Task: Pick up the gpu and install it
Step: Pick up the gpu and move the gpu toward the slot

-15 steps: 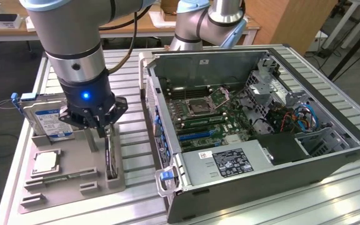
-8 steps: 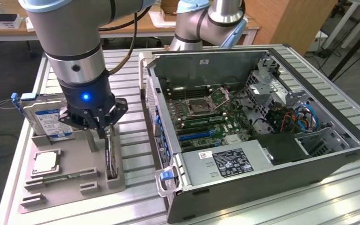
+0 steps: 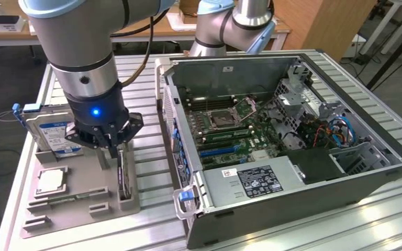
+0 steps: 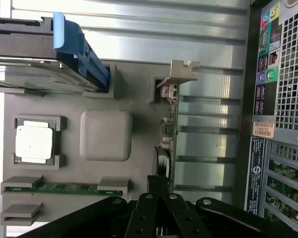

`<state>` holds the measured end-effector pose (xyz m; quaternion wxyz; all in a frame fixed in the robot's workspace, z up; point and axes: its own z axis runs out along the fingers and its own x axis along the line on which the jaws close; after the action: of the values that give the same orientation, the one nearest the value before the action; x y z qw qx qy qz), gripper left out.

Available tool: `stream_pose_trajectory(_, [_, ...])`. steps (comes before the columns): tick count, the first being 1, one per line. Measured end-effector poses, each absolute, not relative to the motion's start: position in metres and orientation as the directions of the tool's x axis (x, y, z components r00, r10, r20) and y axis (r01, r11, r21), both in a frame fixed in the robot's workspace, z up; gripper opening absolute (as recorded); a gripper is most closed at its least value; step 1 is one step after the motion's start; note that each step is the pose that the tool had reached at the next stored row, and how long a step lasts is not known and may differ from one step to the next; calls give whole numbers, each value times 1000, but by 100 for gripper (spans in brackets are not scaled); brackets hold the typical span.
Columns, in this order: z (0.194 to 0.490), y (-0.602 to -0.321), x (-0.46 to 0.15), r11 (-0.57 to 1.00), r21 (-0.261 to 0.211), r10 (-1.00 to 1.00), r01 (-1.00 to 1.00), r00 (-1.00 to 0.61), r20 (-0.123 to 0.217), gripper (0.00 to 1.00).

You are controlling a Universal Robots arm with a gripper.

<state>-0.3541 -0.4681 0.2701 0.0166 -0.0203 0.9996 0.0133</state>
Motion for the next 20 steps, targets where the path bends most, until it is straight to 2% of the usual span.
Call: stream_pose_trajectory(20, [270,-473,-348,999,27,-40,-41,-999,-34,11])
